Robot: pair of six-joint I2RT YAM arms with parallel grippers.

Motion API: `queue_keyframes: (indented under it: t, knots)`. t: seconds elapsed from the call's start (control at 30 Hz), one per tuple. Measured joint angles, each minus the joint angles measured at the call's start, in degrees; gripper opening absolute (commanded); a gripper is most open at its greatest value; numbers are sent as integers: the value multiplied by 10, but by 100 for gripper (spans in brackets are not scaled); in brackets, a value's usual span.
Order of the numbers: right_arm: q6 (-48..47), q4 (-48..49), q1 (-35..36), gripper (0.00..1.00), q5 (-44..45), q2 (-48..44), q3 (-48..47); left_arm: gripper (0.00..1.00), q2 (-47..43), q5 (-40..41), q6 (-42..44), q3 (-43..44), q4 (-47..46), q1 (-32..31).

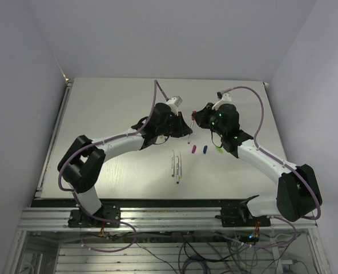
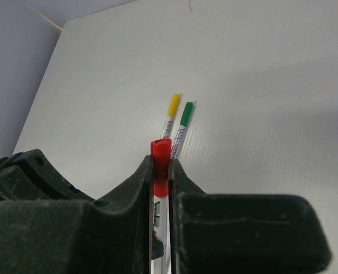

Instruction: Insert the pens into the pen caps

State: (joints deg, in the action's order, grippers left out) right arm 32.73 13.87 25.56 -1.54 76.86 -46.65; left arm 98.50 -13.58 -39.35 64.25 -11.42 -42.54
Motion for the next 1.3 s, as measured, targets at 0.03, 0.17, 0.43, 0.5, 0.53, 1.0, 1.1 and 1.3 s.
queue_keyframes:
  t: [0.03, 0.17, 0.43, 0.5, 0.53, 1.0, 1.1, 1.3]
  knots:
    - [-1, -9, 2, 15, 7, 2, -9, 7, 0, 0, 1, 0, -2, 1]
    - [-11, -45, 7, 33, 34, 1, -37, 7, -2, 12, 12, -1, -3, 5]
    - [-34, -74, 5, 39, 104, -43, -53, 7, -2, 54, 15, -22, 28, 23]
    - [-34, -73, 5, 39, 118, -62, -49, 7, -1, 67, 19, -21, 41, 23]
    - [-34, -73, 5, 39, 125, -70, -45, 7, 1, 75, 21, -19, 49, 23]
    - [-15, -115, 4, 36, 155, -94, 17, 7, 71, 158, 89, 56, 177, 120]
    - [-12, -118, 4, 36, 155, -95, 21, 7, 87, 169, 100, 65, 192, 139]
    - [-5, -120, 4, 35, 155, -95, 22, 7, 130, 174, 113, 92, 210, 146]
